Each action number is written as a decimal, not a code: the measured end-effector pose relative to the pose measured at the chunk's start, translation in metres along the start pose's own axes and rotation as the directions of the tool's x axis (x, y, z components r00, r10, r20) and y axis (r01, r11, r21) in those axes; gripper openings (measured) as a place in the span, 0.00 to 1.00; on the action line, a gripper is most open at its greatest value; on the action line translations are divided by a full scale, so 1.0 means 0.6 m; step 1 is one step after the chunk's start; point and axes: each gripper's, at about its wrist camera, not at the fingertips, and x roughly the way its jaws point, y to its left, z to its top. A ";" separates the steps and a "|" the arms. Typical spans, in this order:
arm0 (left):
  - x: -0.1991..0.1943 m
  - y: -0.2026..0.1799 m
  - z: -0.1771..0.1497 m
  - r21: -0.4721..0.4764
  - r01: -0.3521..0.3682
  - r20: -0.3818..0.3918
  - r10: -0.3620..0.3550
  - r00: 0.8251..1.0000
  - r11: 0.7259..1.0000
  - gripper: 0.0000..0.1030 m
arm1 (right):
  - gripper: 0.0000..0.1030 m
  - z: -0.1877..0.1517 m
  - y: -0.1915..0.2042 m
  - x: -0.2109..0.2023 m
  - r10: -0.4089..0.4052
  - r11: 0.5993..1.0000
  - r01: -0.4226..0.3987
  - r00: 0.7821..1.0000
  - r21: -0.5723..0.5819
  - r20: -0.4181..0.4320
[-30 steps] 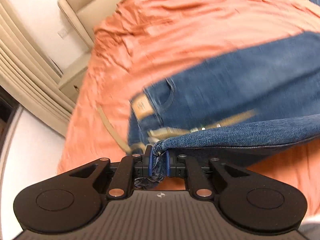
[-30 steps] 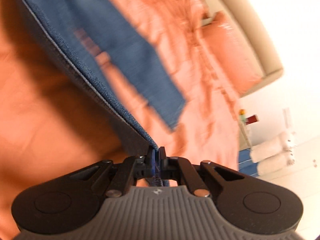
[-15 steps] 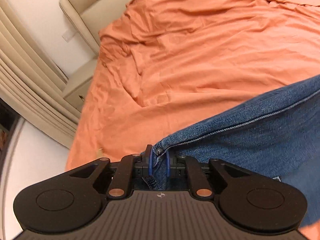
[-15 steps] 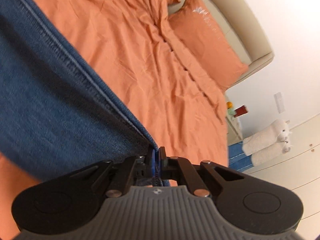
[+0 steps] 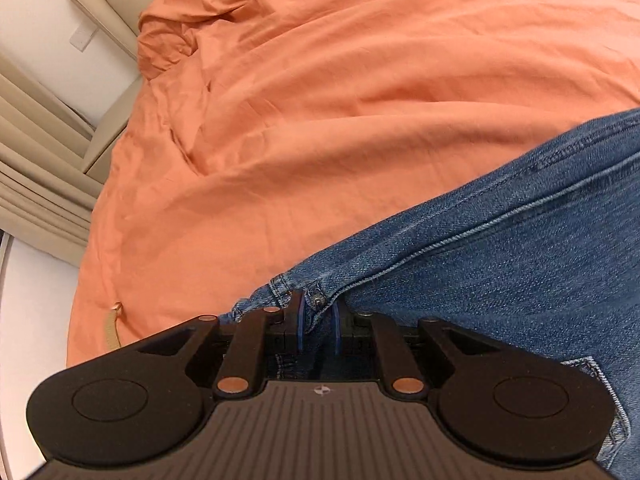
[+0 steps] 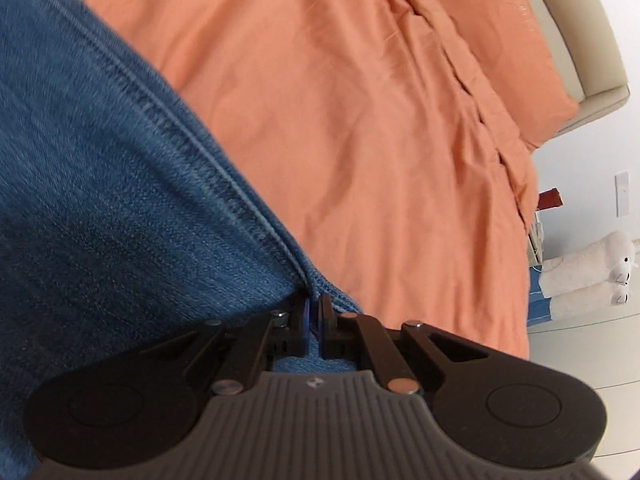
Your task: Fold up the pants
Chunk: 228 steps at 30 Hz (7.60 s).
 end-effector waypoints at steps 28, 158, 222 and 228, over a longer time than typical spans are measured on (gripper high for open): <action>-0.115 0.083 -0.006 -0.188 0.098 0.167 -0.066 0.984 0.977 1.00 | 0.64 -0.024 -0.054 -0.059 -0.062 0.941 0.036 0.996 0.335 0.067; -0.229 -0.496 0.182 0.143 0.563 0.221 -0.581 0.783 0.814 0.49 | 0.05 -0.457 -0.098 -0.020 0.114 -0.423 -0.519 0.783 0.743 0.612; -0.284 -0.030 -0.209 -0.394 0.732 0.426 -0.595 0.681 0.555 0.55 | 0.04 0.176 0.335 -0.455 0.484 0.522 -0.711 0.702 0.471 0.523; -0.238 -0.029 -0.224 -0.444 0.780 0.437 -0.653 0.618 0.441 0.71 | 0.25 0.160 0.427 -0.421 0.537 0.592 -0.688 0.726 0.421 0.431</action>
